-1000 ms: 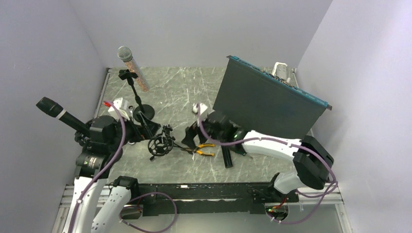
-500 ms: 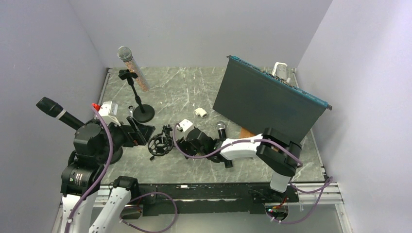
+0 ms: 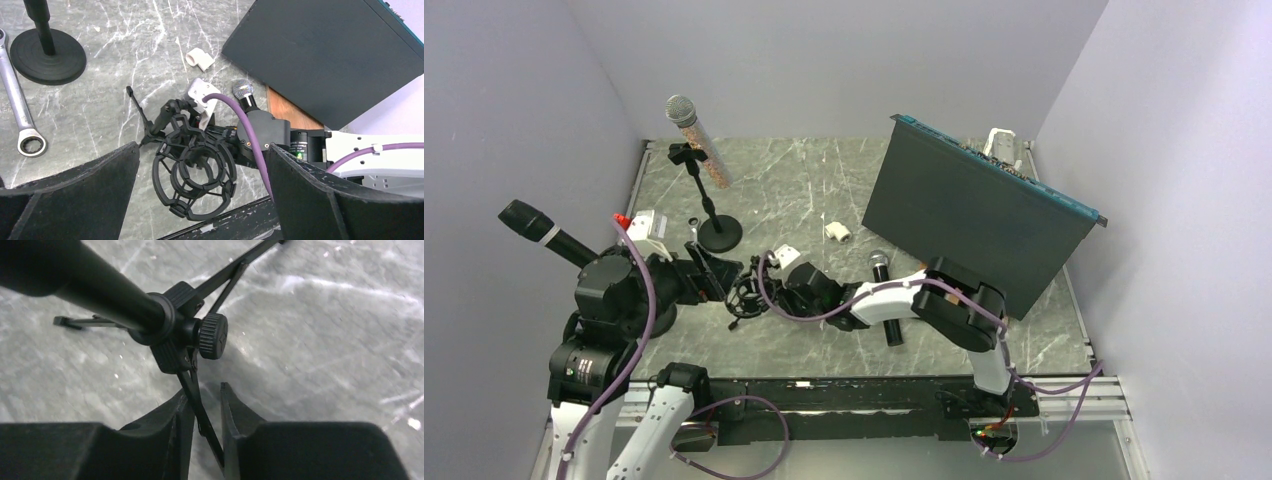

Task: Remove the microphone from the stand

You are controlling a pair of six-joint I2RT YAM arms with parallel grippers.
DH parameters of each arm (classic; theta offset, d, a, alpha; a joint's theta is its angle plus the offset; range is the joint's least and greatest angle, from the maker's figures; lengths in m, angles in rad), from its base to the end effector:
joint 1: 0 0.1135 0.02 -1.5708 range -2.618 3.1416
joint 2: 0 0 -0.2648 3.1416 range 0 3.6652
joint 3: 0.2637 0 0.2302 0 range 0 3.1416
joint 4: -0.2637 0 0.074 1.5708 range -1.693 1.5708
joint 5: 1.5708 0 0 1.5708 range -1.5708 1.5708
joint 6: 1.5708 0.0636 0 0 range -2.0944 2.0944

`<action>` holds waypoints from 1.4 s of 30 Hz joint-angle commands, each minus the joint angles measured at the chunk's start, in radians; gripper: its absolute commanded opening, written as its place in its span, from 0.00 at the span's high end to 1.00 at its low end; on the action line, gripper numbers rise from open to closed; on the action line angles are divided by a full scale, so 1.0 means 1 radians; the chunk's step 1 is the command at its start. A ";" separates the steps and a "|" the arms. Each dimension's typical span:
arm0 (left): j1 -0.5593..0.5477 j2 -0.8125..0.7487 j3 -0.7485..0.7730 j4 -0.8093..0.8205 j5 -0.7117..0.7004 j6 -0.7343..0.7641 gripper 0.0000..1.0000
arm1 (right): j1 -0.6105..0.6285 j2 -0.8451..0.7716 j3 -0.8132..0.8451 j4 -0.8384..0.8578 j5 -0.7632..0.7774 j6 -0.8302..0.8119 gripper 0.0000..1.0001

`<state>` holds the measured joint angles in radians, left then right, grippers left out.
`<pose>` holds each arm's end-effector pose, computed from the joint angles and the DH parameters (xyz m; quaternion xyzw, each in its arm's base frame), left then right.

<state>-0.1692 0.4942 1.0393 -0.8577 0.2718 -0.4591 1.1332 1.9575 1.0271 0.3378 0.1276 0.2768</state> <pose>0.0706 -0.0294 0.3640 -0.0368 0.8042 -0.2843 0.5206 0.1830 0.3720 0.1398 -0.3385 0.8139 0.2610 0.3936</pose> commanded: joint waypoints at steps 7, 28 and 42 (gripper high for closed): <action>-0.001 -0.013 0.035 0.000 -0.008 0.005 0.01 | 0.018 0.086 0.148 0.061 0.106 0.061 0.85; -0.001 -0.028 0.194 -0.073 -0.162 -0.017 0.01 | -0.344 0.381 0.643 -0.146 0.148 -0.025 0.82; -0.001 0.109 0.277 0.038 -0.331 -0.042 0.01 | -0.389 0.581 1.006 -0.419 0.096 0.111 0.56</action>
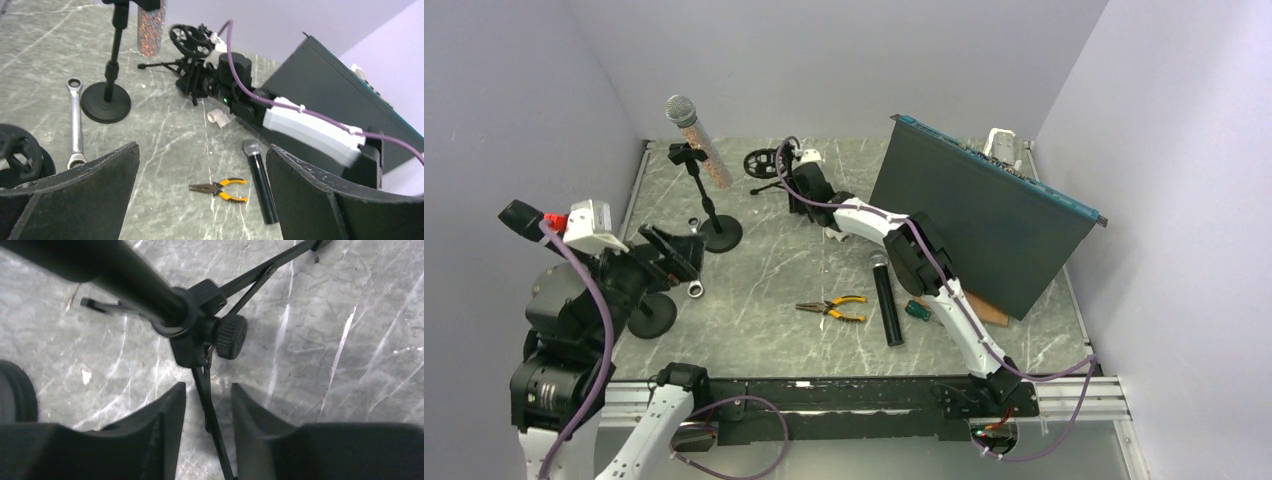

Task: Remove the microphone from the stand

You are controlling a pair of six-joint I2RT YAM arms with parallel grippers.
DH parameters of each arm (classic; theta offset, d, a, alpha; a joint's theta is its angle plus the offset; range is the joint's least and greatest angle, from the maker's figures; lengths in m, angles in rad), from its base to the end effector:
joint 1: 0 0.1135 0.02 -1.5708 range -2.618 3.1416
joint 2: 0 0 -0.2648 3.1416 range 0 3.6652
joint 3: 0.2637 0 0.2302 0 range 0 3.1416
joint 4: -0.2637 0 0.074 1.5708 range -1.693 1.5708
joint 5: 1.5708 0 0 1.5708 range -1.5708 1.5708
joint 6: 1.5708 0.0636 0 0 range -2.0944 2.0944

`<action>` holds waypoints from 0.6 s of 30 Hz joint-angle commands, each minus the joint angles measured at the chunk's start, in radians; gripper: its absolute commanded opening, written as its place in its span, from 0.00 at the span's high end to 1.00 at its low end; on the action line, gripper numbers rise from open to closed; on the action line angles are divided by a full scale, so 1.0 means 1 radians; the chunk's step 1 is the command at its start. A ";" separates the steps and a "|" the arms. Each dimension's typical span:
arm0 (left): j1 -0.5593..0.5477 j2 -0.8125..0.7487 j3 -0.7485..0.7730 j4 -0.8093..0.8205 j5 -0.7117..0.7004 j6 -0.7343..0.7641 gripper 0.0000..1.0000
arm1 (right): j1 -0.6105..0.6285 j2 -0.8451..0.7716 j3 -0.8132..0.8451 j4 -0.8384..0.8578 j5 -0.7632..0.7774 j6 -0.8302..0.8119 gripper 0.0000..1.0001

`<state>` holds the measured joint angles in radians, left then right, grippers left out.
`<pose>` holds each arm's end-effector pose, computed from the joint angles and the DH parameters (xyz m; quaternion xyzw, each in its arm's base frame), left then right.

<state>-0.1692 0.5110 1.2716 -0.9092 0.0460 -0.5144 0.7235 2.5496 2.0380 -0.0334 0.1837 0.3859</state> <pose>0.0435 -0.0104 0.4193 -0.1153 0.7488 -0.2351 0.6089 0.4421 0.3750 0.1340 -0.1014 0.8629 0.1894 0.4575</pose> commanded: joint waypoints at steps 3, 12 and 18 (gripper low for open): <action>-0.001 0.193 0.112 0.109 -0.190 0.089 0.01 | 0.032 -0.076 -0.073 -0.028 0.053 -0.043 0.33; 0.025 0.512 0.271 0.324 -0.296 0.268 0.01 | 0.030 -0.377 -0.367 -0.038 0.052 -0.076 0.00; 0.138 0.680 0.355 0.385 -0.247 0.256 0.01 | 0.040 -0.642 -0.693 0.005 0.024 -0.035 0.00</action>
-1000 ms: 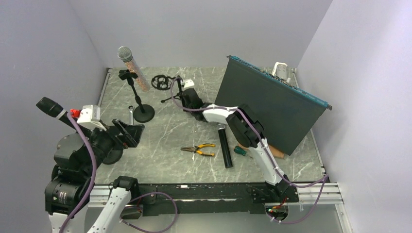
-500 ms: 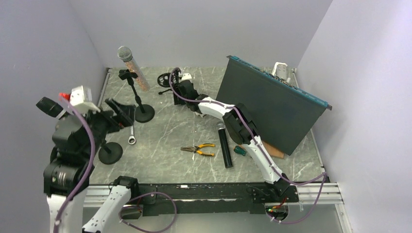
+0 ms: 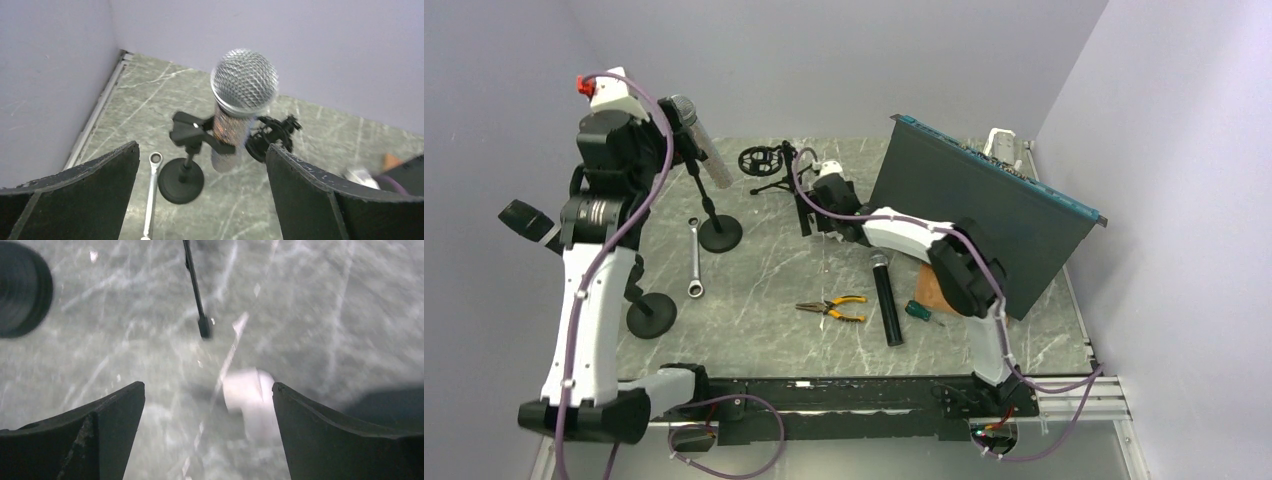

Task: Remove the microphone from the stand

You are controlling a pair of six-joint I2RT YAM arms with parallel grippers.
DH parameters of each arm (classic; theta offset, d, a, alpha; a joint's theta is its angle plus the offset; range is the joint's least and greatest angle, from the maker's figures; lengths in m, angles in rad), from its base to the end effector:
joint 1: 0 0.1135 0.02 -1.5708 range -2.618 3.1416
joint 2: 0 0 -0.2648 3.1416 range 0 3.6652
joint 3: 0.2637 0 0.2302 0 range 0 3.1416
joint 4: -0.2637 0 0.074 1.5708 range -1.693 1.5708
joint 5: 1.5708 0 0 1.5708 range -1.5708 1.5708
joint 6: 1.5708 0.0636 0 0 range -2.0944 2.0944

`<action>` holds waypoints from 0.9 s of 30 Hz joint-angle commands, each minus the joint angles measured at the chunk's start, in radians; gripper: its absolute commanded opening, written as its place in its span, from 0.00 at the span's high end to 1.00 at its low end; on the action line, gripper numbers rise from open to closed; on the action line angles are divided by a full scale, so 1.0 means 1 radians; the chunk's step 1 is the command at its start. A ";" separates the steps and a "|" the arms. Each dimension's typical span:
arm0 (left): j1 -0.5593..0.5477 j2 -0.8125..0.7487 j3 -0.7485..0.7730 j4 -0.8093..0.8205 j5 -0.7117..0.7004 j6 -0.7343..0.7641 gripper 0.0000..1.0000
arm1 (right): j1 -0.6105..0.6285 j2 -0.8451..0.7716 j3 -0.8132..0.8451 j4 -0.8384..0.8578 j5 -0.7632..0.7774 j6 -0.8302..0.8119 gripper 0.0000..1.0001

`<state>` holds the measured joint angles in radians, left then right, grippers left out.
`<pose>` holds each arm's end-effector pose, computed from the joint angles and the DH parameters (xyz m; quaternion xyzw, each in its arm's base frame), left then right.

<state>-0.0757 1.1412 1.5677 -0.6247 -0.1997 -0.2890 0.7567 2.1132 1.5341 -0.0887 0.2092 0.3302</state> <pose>0.2212 -0.0041 0.4740 -0.1447 0.7586 -0.0385 0.6341 0.3599 0.3216 0.1845 -0.1449 0.8842 0.1440 0.4200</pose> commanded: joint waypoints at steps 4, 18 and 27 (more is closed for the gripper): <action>0.060 0.115 0.044 0.179 0.059 0.074 0.01 | 0.031 -0.392 -0.425 0.165 0.052 0.062 0.00; 0.061 0.176 -0.121 0.426 0.226 0.054 0.23 | 0.098 -0.843 -0.660 0.017 0.104 0.142 0.00; -0.001 0.125 -0.089 0.268 0.209 0.067 0.75 | 0.093 -0.919 -0.697 0.045 0.120 0.045 0.00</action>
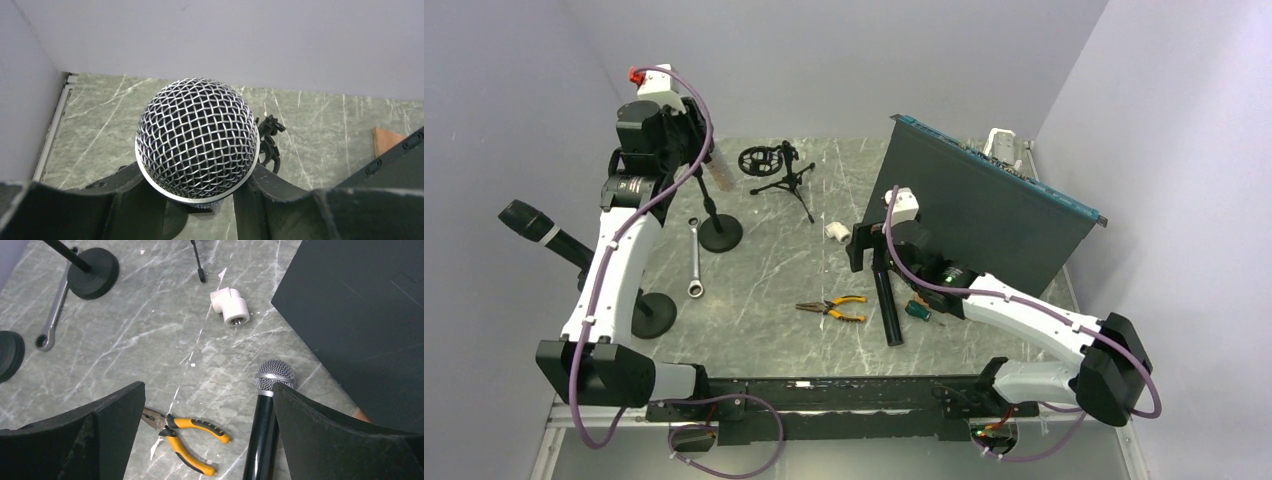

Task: Remove the microphone from the stand

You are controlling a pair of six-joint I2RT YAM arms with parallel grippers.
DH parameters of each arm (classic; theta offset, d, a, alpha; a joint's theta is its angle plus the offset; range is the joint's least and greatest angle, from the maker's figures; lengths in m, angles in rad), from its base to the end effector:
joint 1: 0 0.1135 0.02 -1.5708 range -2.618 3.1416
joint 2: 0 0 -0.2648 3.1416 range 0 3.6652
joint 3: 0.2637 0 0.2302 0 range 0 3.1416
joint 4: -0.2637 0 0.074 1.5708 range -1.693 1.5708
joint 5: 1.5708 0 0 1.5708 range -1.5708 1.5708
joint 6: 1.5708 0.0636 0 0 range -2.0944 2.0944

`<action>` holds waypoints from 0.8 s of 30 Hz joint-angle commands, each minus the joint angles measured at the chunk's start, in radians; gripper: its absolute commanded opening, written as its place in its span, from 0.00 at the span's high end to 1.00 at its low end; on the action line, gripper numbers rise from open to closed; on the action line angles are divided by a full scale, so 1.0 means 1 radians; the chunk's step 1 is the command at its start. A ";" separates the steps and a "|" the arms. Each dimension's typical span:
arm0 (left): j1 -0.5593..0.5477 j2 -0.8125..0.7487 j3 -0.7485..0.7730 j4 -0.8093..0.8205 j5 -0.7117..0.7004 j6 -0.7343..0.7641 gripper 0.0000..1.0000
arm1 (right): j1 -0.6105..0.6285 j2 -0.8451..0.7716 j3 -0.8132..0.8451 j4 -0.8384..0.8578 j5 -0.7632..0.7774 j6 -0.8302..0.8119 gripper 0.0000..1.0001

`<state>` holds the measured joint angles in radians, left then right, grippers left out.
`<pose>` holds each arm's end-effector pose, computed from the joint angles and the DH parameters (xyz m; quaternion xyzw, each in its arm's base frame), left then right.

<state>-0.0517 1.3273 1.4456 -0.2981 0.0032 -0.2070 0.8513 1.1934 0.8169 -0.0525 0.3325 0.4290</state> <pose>0.3047 -0.0160 0.4317 -0.0585 0.7655 -0.0839 0.6353 0.1956 0.1917 0.2780 -0.0865 0.8301 0.2067 0.5106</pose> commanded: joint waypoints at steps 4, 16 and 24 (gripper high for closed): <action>-0.059 -0.120 0.012 -0.111 0.002 -0.063 0.91 | 0.000 0.026 0.069 -0.020 -0.042 -0.052 0.00; -0.409 -0.260 -0.058 -0.273 -0.244 -0.257 1.00 | 0.020 0.060 0.155 -0.030 -0.079 -0.022 0.00; -0.708 -0.275 -0.106 -0.301 -0.636 -0.457 0.90 | 0.089 0.037 0.188 -0.031 -0.040 -0.081 0.00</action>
<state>-0.6792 1.0351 1.3235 -0.5636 -0.4194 -0.5236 0.8993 1.2510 0.9333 -0.0868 0.2451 0.3893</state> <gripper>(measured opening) 0.478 0.997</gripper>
